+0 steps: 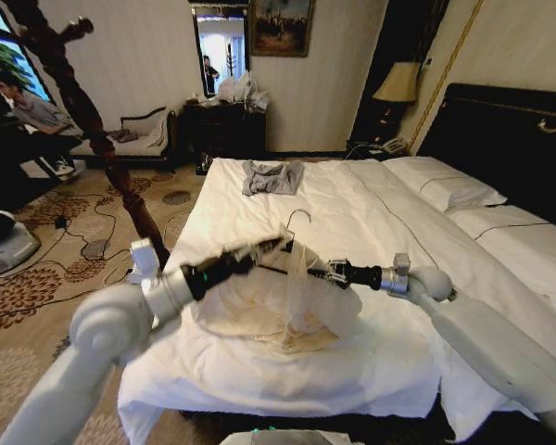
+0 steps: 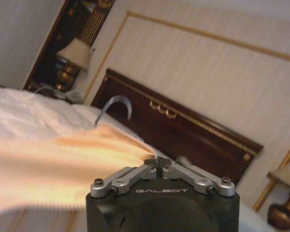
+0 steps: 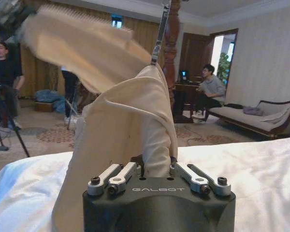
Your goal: Pick up the clothes from the bed and hang them on the clothes hanger.
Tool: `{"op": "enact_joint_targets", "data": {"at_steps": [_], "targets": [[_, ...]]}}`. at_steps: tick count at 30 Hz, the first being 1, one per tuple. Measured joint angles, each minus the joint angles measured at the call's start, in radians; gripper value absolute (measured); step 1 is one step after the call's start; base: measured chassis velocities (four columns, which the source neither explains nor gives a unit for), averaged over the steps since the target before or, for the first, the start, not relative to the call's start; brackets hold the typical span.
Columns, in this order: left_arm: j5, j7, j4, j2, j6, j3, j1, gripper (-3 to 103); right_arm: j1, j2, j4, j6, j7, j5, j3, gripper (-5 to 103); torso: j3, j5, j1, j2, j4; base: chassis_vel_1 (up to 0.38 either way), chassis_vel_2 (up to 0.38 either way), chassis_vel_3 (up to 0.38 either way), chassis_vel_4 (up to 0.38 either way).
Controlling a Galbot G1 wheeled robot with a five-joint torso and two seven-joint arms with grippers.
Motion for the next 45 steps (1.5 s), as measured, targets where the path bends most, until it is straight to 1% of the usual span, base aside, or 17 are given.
{"op": "enact_joint_targets", "data": {"at_steps": [4, 8, 10, 14, 18, 21, 22, 26, 27, 30, 32, 33, 38, 41, 42, 43, 45], "targets": [[0.028, 0.007, -0.007, -0.004, -0.002, -0.038, 0.048, 0, -0.003, -0.02, -0.002, 0.013, -0.002, 0.009, 0.006, 19, 0.0, 0.0001, 0.0, 0.0, -0.0003, 0.0, 0.0, 0.0, 0.0], [0.017, 0.006, 0.008, -0.01, -0.013, -0.094, 0.016, 0, -0.023, -0.038, 0.009, 0.025, -0.013, 0.005, 0.013, 19, 0.0, 0.0002, 0.0, 0.0, -0.0004, 0.0, 0.0, 0.0, 0.0], [-0.001, 0.005, 0.047, -0.009, -0.019, -0.158, -0.015, 0, -0.041, -0.054, 0.013, 0.034, -0.021, -0.011, 0.026, 19, 0.0, 0.0002, 0.0, 0.0, -0.0006, 0.0, 0.0, 0.0, 0.0], [-0.018, 0.006, 0.078, -0.004, -0.023, -0.209, -0.016, 0, -0.059, -0.082, 0.018, 0.047, -0.033, -0.018, 0.04, 19, 0.0, 0.0001, 0.0, 0.0, -0.0004, 0.0, 0.0, 0.0, 0.0], [-0.002, 0.022, 0.052, -0.003, -0.022, -0.203, 0.026, 0, -0.068, -0.101, 0.027, 0.05, -0.031, -0.028, 0.046, 19, 0.0, 0.0, 0.0, 0.0, -0.0005, 0.0, 0.0, 0.0, 0.0], [0.065, 0.057, 0.004, -0.001, -0.008, -0.159, 0.093, 0, -0.066, -0.103, 0.037, 0.039, 0.011, -0.044, 0.048, 19, 0.0, 0.0004, 0.0, 0.0, -0.0002, 0.0, 0.0, 0.0, 0.0], [0.065, 0.057, 0.004, -0.001, -0.008, -0.159, 0.093, 0, -0.066, -0.103, 0.037, 0.039, 0.011, -0.044, 0.048, 19, 0.0, 0.0004, 0.0, 0.0, -0.0002, 0.0, 0.0, 0.0, 0.0], [0.126, 0.084, 0.002, 0.019, 0.01, -0.147, 0.184, 0, -0.052, -0.096, 0.053, 0.022, 0.114, -0.027, 0.046, 19, 0.0, 0.0002, 0.0, 0.0, -0.0002, 0.0, 0.0, 0.0, 0.0], [0.126, 0.084, 0.002, 0.019, 0.01, -0.147, 0.184, 0, -0.052, -0.096, 0.053, 0.022, 0.114, -0.027, 0.046, 19, 0.0, 0.0002, 0.0, 0.0, -0.0002, 0.0, 0.0, 0.0, 0.0], [0.171, 0.088, 0.002, 0.028, 0.017, -0.148, 0.258, 0, -0.022, -0.088, 0.057, 0.021, 0.17, 0.041, 0.05, 19, 0.0, 0.0004, 0.0, 0.0, -0.0001, 0.0, 0.0, 0.0, 0.0], [0.207, 0.092, 0.002, 0.025, 0.017, -0.15, 0.281, 0, 0.0, -0.087, 0.055, 0.02, 0.176, 0.074, 0.06, 19, 0.0, 0.0, 0.0, 0.0, 0.0, 0.0, 0.0, 0.0, 0.0], [0.207, 0.092, 0.002, 0.025, 0.017, -0.15, 0.281, 0, 0.0, -0.087, 0.055, 0.02, 0.176, 0.074, 0.06, 19, 0.0, 0.0, 0.0, 0.0, 0.0, 0.0, 0.0, 0.0, 0.0], [0.226, 0.094, 0.001, 0.014, 0.012, -0.18, 0.257, 0, 0.004, -0.111, 0.062, 0.023, 0.142, 0.114, 0.078, 19, 0.0, 0.0, 0.0, 0.0, -0.0003, 0.0, 0.0, 0.0, 0.0], [0.222, 0.093, 0.001, 0.009, 0.005, -0.203, 0.207, 0, -0.022, -0.131, 0.071, 0.037, 0.086, 0.106, 0.085, 19, 0.0, 0.0001, 0.0, 0.0, -0.0007, 0.0, 0.0, 0.0, 0.0], [0.219, 0.093, 0.007, 0.009, 0.002, -0.216, 0.18, 0, -0.033, -0.138, 0.072, 0.044, 0.046, 0.091, 0.088, 19, 0.0, 0.0003, 0.0, 0.0, -0.0006, 0.0, 0.0, 0.0, 0.0], [0.219, 0.093, 0.007, 0.009, 0.002, -0.216, 0.18, 0, -0.033, -0.138, 0.072, 0.044, 0.046, 0.091, 0.088, 19, 0.0, 0.0003, 0.0, 0.0, -0.0006, 0.0, 0.0, 0.0, 0.0], [0.215, 0.092, 0.029, 0.01, -0.001, -0.24, 0.15, 0, -0.039, -0.142, 0.064, 0.06, -0.019, 0.06, 0.096, 19, 0.0, 0.0002, 0.0, 0.0, -0.0006, 0.0, 0.0, 0.0, 0.0]]}}
